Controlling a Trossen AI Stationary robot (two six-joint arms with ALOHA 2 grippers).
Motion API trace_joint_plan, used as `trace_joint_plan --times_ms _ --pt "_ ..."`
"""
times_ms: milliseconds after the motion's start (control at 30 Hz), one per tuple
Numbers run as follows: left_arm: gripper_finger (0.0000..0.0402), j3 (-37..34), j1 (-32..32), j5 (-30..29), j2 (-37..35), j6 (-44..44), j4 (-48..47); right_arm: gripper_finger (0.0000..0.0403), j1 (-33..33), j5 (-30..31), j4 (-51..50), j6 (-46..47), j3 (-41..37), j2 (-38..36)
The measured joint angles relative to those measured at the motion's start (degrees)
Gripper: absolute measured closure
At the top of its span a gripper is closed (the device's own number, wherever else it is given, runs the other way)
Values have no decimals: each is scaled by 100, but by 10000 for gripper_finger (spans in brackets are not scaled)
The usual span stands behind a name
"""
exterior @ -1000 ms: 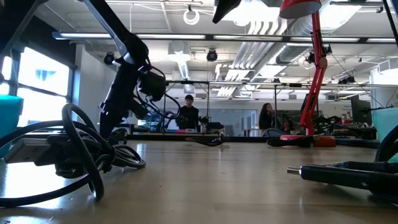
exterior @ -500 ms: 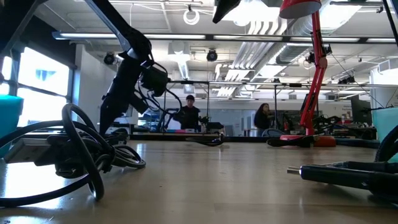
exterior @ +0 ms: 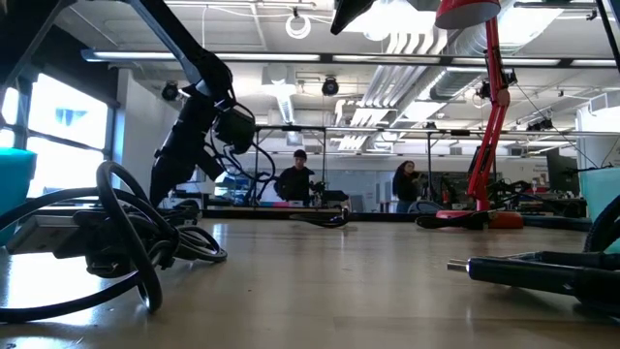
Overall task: Pick & Place USB Port
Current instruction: Put the black charger cable into the light blue bin
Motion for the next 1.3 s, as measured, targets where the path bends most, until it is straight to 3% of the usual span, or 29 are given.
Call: trace_joint_plan --times_ms 267,933,1300 --pt "390 -2 140 162 0 351 19 269 -2 -1 0 6 0 0" --pt "401 -6 -33 733 5 730 -157 269 4 -4 0 154 2 0" --pt "401 -6 -329 1713 -181 1004 -147 277 4 15 98 52 2 -13"
